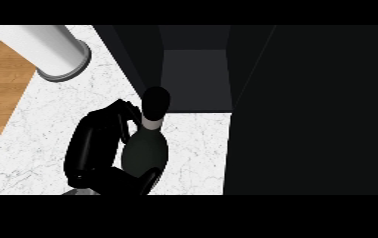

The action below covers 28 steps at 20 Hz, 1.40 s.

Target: Pick up the wine, place it into the cabinet and close the cabinet

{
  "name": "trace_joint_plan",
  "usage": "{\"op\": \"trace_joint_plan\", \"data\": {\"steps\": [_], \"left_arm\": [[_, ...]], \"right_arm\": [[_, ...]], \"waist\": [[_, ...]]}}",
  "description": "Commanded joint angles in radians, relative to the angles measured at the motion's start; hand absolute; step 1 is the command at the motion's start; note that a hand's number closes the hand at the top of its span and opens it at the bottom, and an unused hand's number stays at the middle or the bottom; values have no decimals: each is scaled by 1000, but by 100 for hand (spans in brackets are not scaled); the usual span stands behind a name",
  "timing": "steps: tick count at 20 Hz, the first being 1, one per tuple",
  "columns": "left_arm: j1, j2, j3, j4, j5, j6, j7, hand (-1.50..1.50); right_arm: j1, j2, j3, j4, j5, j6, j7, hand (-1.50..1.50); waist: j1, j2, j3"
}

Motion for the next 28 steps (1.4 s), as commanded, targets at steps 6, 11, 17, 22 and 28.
{"op": "trace_joint_plan", "data": {"steps": [6,11,17,22,28], "left_arm": [[-219,-1,-147,30,-11,266,131,150],[-376,-1,-199,168,-30,438,110,150],[-469,-1,-215,191,-39,518,181,150],[-582,-1,-208,311,-36,562,157,150],[-589,-1,-252,387,14,627,66,150]], "right_arm": [[-32,-32,-95,-88,-154,5,71,-150],[1,7,-16,-101,-102,-1,80,-150],[82,7,-40,-167,-122,26,58,-150],[-37,-10,-63,-66,-122,9,67,-150],[38,36,33,-118,-26,10,46,-150]], "waist": [[-1,1,0],[-8,2,0],[-8,0,0],[-2,2,0],[-7,2,-1]]}}
